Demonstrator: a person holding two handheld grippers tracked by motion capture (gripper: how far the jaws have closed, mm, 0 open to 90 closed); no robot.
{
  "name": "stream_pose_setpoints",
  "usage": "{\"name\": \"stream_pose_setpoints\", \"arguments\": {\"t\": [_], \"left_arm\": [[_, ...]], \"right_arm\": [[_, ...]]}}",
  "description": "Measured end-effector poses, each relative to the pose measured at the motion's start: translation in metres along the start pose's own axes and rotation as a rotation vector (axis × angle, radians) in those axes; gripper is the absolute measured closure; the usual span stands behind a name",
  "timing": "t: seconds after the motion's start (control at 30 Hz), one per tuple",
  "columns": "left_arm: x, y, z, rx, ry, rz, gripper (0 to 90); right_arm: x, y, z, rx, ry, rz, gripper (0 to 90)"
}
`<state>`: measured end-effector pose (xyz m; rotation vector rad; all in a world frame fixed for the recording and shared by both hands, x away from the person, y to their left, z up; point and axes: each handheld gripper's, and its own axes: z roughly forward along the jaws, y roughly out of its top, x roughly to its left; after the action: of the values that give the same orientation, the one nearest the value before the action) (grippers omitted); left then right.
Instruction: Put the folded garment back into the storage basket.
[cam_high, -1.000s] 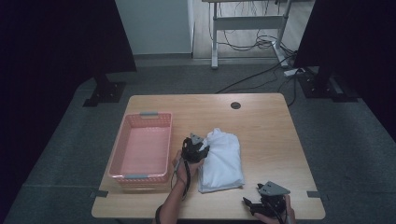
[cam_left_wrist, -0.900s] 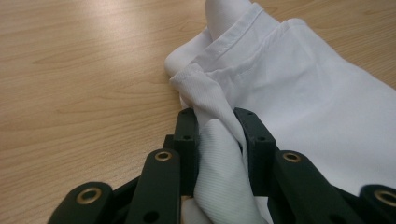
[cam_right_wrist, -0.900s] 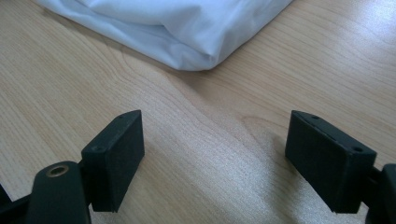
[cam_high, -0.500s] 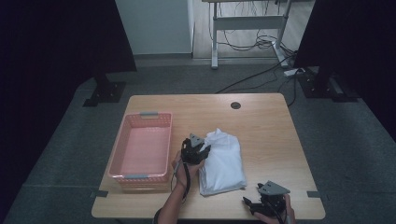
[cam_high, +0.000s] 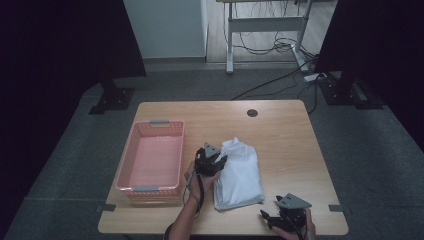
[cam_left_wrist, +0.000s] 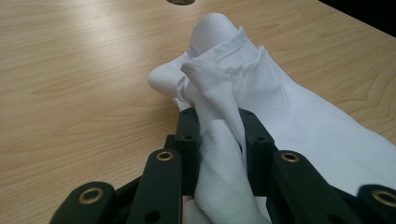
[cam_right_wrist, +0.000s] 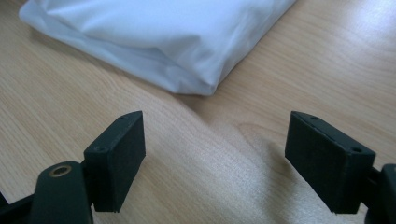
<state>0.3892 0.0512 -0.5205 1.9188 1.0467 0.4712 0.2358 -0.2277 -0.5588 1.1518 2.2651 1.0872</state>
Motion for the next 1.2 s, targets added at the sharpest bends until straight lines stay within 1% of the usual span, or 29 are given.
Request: {"name": "stream_pose_setpoints", "arguments": {"t": [0.17,0.47,0.77,0.97,1.2], "left_arm": [[-0.001,0.001,0.001,-0.002,-0.008,-0.005,72.5],[-0.005,0.006,0.001,-0.005,-0.012,0.019,72.6],[-0.007,0.007,0.000,-0.004,-0.010,0.027,72.6],[-0.008,0.009,-0.001,-0.004,-0.011,0.036,72.6],[-0.010,0.011,0.000,-0.003,-0.011,0.041,72.6]], "right_arm": [[-0.004,0.000,-0.003,-0.010,-0.006,0.018,20.5],[-0.007,0.003,-0.005,-0.028,-0.008,0.023,20.8],[-0.006,0.010,-0.001,-0.029,0.003,0.001,20.7],[-0.005,0.015,0.003,-0.018,0.009,-0.017,20.7],[-0.005,0.018,0.006,-0.016,0.012,-0.023,20.8]]}}
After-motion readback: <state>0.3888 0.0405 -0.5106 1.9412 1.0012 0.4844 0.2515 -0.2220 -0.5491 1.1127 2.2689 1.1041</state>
